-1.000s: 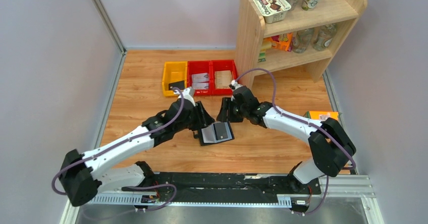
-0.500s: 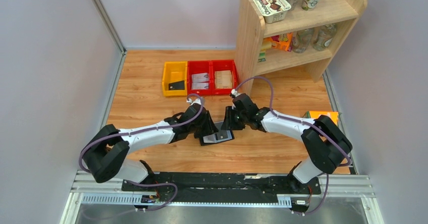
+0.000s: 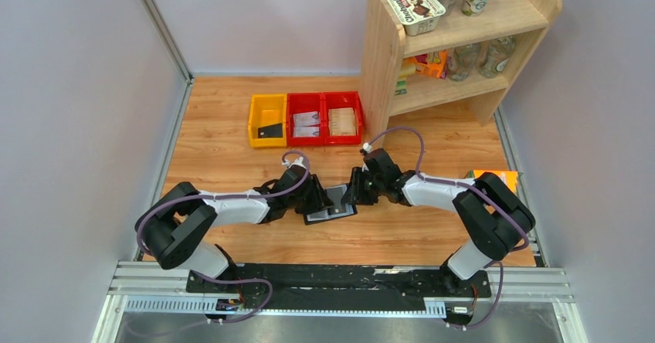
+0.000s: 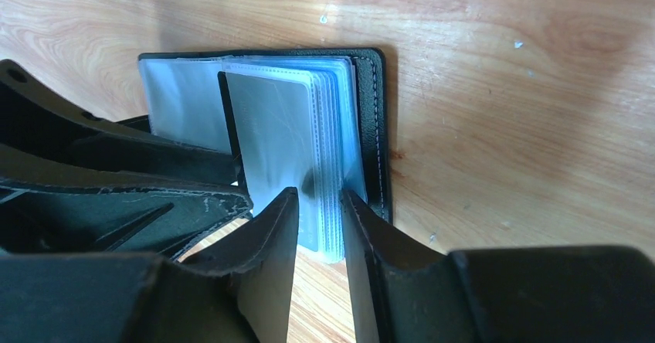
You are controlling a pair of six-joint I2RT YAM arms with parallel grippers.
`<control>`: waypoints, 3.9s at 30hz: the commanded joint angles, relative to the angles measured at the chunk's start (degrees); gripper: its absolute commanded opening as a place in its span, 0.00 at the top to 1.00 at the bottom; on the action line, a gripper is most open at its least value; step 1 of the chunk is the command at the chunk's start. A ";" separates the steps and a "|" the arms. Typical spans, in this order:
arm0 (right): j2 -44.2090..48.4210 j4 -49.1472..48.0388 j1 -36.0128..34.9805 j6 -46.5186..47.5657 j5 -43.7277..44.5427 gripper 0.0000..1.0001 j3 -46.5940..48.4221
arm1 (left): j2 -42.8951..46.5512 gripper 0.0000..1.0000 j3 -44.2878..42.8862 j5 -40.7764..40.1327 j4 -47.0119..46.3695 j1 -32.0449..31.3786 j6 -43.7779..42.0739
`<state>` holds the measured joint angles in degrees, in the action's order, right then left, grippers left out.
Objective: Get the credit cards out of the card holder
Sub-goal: Remove the credit card from the card holder.
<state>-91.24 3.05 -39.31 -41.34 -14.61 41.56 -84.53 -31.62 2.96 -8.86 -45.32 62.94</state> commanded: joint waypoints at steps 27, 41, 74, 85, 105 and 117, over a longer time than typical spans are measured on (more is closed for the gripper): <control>-3.50 -4.28 -0.24 -3.92 -2.53 0.65 -3.59 | 0.60 0.81 8.41 6.00 -31.47 0.58 4.83; -5.44 -4.19 0.02 -4.10 -2.44 0.66 -3.59 | 2.00 1.00 12.45 2.93 -32.45 0.67 4.65; 3.70 0.99 -2.26 1.52 -2.00 0.46 3.34 | 12.64 1.00 19.75 -3.49 -16.19 1.81 5.44; 1.25 10.47 -12.01 6.89 13.61 0.35 13.36 | 13.69 1.00 18.61 -3.31 -15.05 1.73 3.86; -12.47 22.61 -14.04 6.98 20.15 1.00 20.93 | 14.83 1.00 17.38 -3.40 -12.05 1.81 3.33; -11.59 22.62 -12.81 4.96 18.39 1.00 16.71 | 13.35 0.62 19.31 -4.37 -15.39 1.81 5.88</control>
<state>-101.12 21.58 -52.47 -36.16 4.29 61.36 -70.17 -12.80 -0.95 -22.02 -43.72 68.45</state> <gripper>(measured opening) 0.004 0.369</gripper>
